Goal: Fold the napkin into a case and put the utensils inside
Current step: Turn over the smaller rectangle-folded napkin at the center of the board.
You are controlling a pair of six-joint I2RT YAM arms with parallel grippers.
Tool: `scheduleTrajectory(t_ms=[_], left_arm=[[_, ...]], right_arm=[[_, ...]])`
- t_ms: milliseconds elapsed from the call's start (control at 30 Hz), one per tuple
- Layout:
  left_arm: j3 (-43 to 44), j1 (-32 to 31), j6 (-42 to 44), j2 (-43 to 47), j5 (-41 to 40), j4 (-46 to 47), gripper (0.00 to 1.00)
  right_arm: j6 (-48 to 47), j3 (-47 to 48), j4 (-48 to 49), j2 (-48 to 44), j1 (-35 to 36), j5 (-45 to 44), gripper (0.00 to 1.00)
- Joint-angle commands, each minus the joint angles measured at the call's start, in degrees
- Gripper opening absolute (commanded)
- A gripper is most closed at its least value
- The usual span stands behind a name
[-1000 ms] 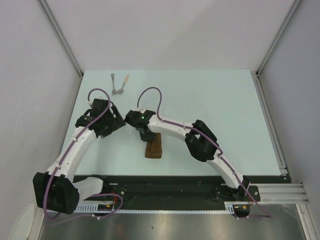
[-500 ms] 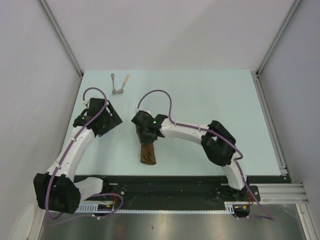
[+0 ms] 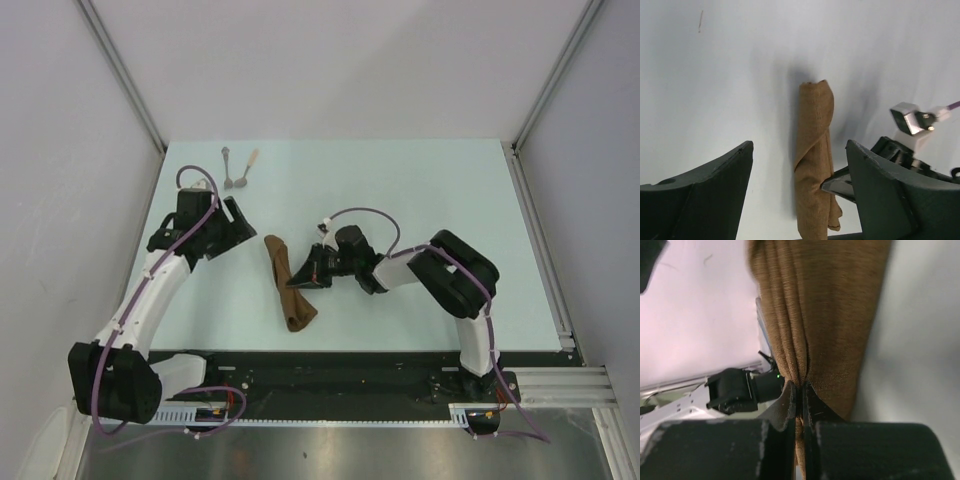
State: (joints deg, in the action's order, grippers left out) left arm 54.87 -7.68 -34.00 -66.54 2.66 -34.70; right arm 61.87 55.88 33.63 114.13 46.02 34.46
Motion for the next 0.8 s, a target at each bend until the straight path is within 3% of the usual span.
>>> scheduleTrajectory(t_ms=[0, 333, 433, 467, 567, 600, 633, 667, 700, 767], left_arm=[[-0.4, 0.3, 0.6, -0.5, 4.6, 5.3, 0.79], [-1.3, -2.9, 0.9, -6.6, 8.9, 9.4, 0.76], [-0.6, -6.0, 0.5, -9.7, 9.2, 10.0, 0.76], [-0.6, -7.8, 0.4, -10.5, 9.7, 10.4, 0.76], [0.6, -11.5, 0.2, -14.0, 10.9, 11.6, 0.76], [1.0, -12.3, 0.1, -14.7, 12.0, 11.9, 0.76], [1.3, -12.8, -0.1, -16.4, 13.0, 12.5, 0.75], [1.2, -13.6, -0.3, -17.1, 14.5, 14.2, 0.75], [1.3, -13.7, -0.5, -18.0, 16.4, 14.7, 0.74], [1.2, -13.8, -1.7, -20.4, 18.3, 16.6, 0.70]], right_arm=[[10.5, -5.1, 27.9, 3.2, -2.3, 9.7, 0.00], [7.7, -16.0, 30.5, 2.9, -9.9, 13.6, 0.07], [2.9, -16.5, 24.4, 2.9, -14.0, 16.6, 0.18], [1.2, -16.6, 22.4, 2.4, -15.1, 17.1, 0.27], [-11.6, -14.4, 4.8, -1.2, -19.0, 17.7, 0.39], [-15.4, -12.5, -6.4, -5.7, -19.9, 16.8, 0.42], [-20.0, -10.7, -14.6, -8.1, -20.7, 12.0, 0.51], [-30.3, -8.0, -23.0, -10.3, -20.3, 8.2, 0.55], [-34.1, -3.4, -38.0, -12.4, -19.7, 3.7, 0.58], [-38.9, 0.1, -47.0, -16.8, -17.5, -7.0, 0.62]])
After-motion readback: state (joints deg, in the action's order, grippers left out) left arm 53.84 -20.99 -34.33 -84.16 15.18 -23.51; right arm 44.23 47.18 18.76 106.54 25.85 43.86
